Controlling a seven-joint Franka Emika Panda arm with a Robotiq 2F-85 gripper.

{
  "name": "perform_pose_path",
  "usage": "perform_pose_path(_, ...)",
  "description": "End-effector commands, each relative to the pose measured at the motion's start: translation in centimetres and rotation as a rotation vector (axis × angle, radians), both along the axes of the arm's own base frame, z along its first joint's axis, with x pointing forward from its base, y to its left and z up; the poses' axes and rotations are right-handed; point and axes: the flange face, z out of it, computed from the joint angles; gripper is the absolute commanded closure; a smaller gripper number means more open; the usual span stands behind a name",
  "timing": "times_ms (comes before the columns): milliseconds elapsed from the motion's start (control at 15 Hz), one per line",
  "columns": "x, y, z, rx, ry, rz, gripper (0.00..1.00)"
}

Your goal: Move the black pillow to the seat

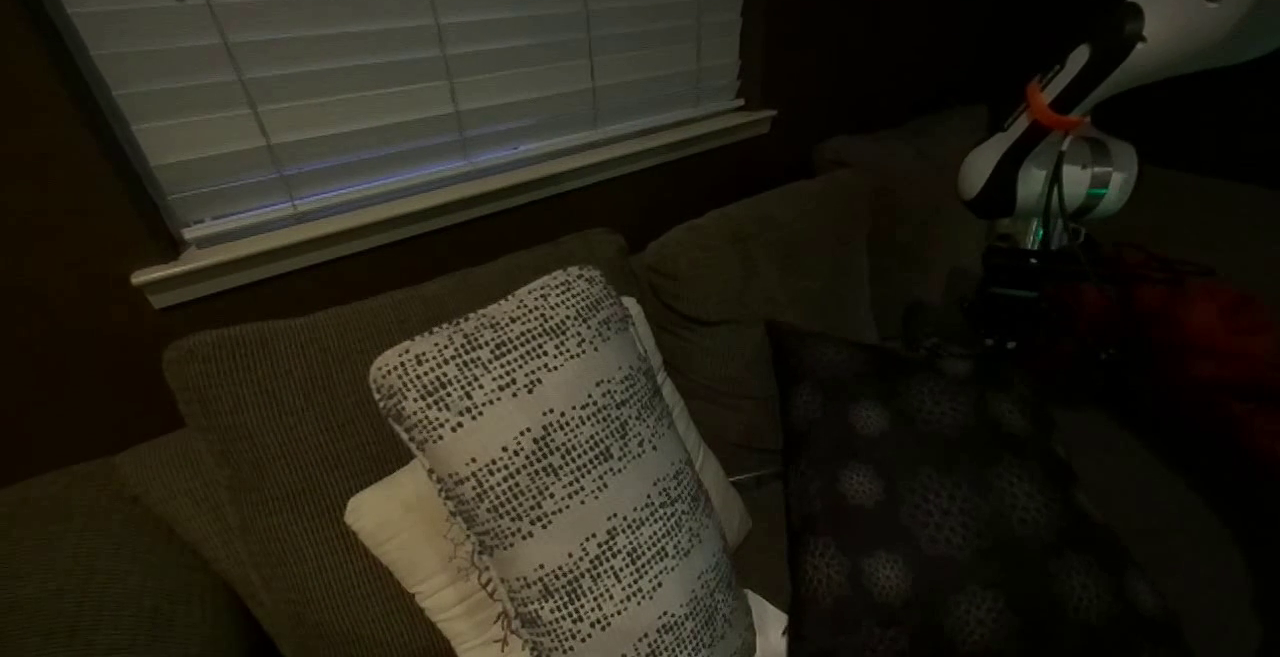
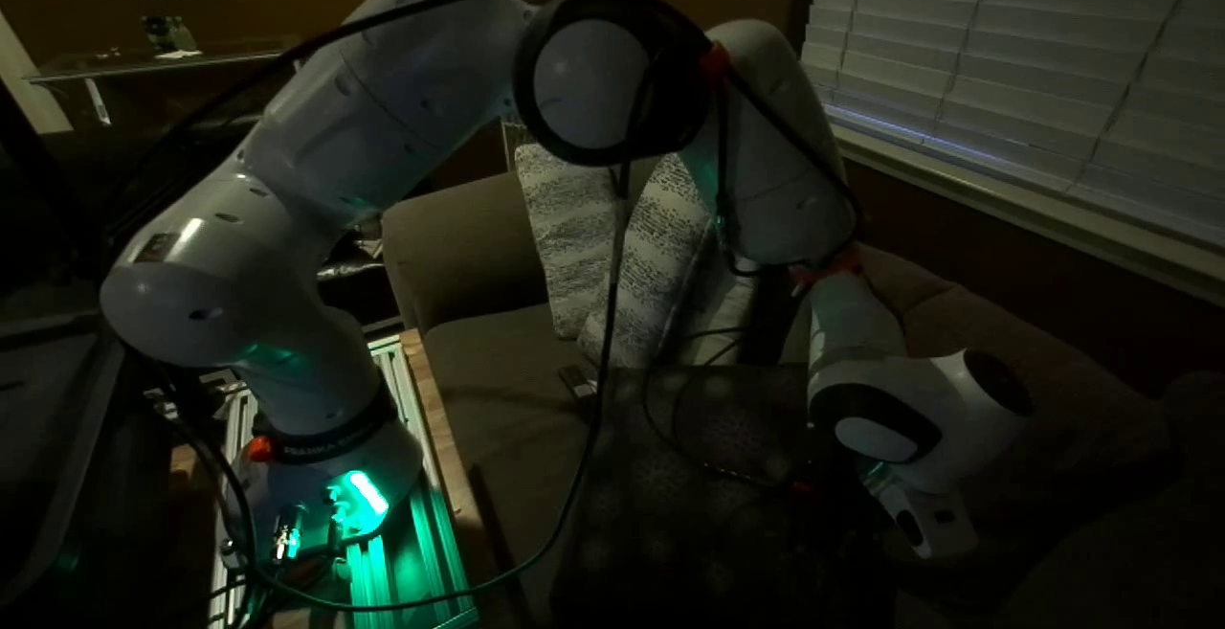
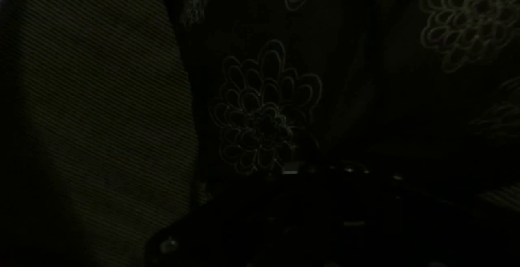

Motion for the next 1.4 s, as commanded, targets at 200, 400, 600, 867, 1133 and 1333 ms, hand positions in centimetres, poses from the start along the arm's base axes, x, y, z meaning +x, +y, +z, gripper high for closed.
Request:
perform_pose_path(200,-8.0,-3.5,3.2,-0.073,0.156,-0.248,0.99)
perform_pose_path(400,-10.0,-3.6,3.2,-0.059,0.216,-0.296,0.99)
perform_pose_path(600,-11.1,-3.4,3.2,-0.043,0.267,-0.321,0.99)
perform_pose_path(867,-10.7,-3.1,5.1,-0.079,0.221,-0.327,0.65)
perform_pose_path(1133,-8.8,-0.2,11.5,-0.126,0.137,-0.183,0.38)
perform_pose_path(1333,-7.3,3.9,16.2,-0.116,0.086,-0.001,0.18)
